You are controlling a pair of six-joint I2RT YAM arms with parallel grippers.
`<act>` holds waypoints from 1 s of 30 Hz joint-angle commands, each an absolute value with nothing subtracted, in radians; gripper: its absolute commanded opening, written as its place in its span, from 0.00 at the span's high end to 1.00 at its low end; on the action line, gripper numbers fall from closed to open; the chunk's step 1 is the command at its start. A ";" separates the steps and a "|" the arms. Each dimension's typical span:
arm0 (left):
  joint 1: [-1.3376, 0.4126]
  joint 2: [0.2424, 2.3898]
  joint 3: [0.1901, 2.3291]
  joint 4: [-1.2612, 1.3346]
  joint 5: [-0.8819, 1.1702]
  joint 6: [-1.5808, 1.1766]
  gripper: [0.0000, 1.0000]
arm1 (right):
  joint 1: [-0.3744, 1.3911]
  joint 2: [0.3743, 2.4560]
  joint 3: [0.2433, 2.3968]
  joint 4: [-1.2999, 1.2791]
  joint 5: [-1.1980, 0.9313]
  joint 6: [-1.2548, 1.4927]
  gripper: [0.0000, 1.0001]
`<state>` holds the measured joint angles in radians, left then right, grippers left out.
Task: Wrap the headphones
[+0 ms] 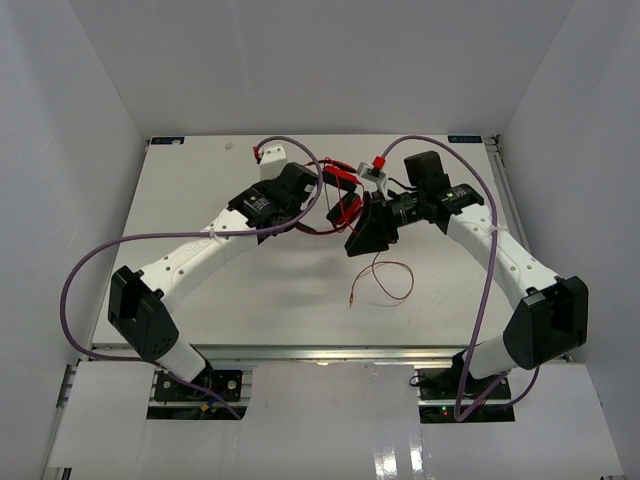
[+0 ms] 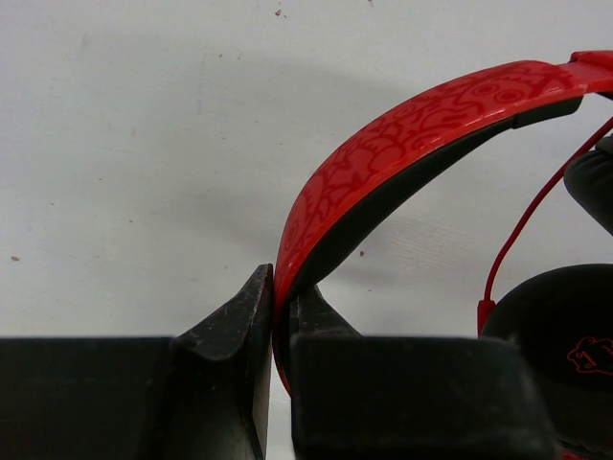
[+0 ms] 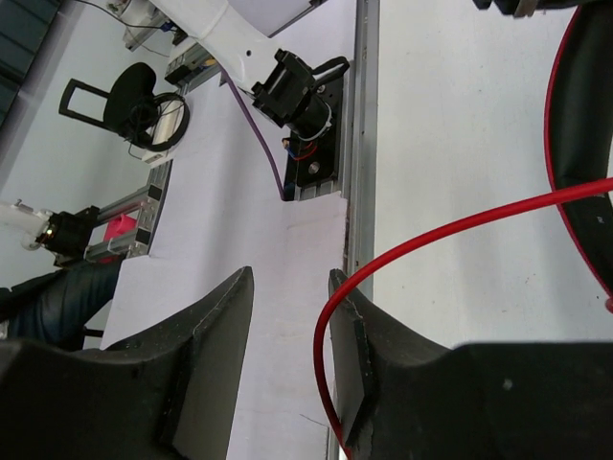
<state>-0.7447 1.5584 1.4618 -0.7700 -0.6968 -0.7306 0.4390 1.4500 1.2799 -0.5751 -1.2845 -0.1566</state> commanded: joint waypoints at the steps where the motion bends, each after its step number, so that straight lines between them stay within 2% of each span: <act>1: -0.743 1.552 1.576 -0.706 -0.673 -0.860 1.00 | 0.443 1.425 1.285 -0.560 -1.281 -0.161 0.57; 10: -0.705 1.543 1.589 -0.666 -0.622 -0.982 1.00 | 0.445 1.404 1.253 -0.552 -1.273 -0.169 0.57; 22: -0.614 1.494 1.525 -0.608 -0.456 -1.111 1.00 | 0.448 1.352 1.205 -0.545 -1.207 -0.200 0.58; 30: -0.600 1.477 1.529 -0.557 -0.387 -1.158 1.00 | 0.457 1.339 1.181 -0.544 -1.156 -0.222 0.62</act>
